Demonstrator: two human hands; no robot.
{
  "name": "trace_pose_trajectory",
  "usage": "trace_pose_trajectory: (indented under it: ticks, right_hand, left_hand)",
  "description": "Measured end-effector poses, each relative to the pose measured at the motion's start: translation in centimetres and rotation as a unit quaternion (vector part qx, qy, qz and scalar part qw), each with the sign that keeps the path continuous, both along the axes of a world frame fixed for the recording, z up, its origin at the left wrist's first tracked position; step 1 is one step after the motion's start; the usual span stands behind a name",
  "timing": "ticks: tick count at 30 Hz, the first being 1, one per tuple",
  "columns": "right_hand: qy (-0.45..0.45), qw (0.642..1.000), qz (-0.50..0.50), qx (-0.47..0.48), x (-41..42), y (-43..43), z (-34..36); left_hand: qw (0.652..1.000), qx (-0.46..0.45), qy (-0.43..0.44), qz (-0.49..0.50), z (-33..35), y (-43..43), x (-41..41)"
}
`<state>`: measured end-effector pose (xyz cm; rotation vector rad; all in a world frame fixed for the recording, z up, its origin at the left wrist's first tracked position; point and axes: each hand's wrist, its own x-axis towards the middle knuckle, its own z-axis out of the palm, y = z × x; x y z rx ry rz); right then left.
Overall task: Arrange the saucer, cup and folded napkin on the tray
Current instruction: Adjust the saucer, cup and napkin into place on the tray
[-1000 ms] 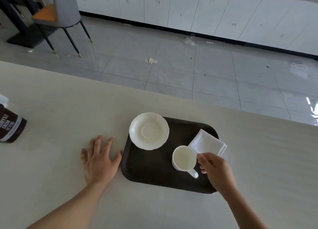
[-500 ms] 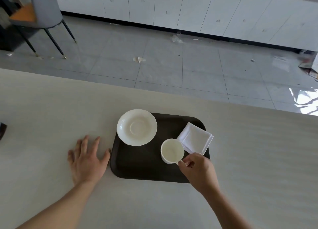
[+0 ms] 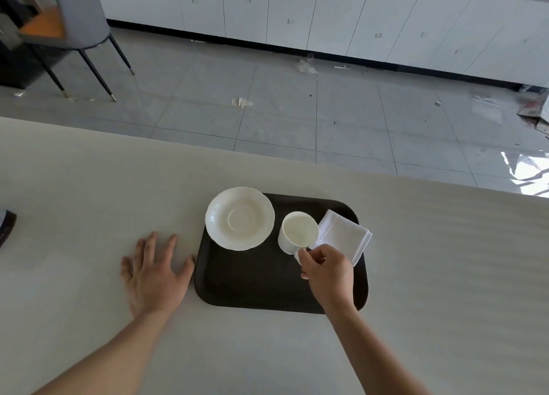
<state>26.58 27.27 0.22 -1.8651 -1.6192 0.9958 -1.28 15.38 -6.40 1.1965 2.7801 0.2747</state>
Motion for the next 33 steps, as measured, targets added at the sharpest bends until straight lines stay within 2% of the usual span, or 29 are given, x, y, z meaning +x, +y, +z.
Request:
trace_pose_trajectory:
  ticks: [15,23,33]
  right_hand:
    - [0.026,0.999,-0.026,0.023,-4.2,1.4,-1.1]
    - [0.028,0.997,-0.062,0.024,-4.3,0.4,-1.2]
    - [0.042,0.997,-0.055,0.022,-4.5,0.0,-0.9]
  left_hand:
    - [1.0,0.003,0.001,0.004,-0.5,0.0,-0.2]
    - [1.0,0.007,0.012,0.006,-0.8,0.0,-0.3]
    - [1.0,0.012,0.014,0.005,-0.9,0.0,-0.3]
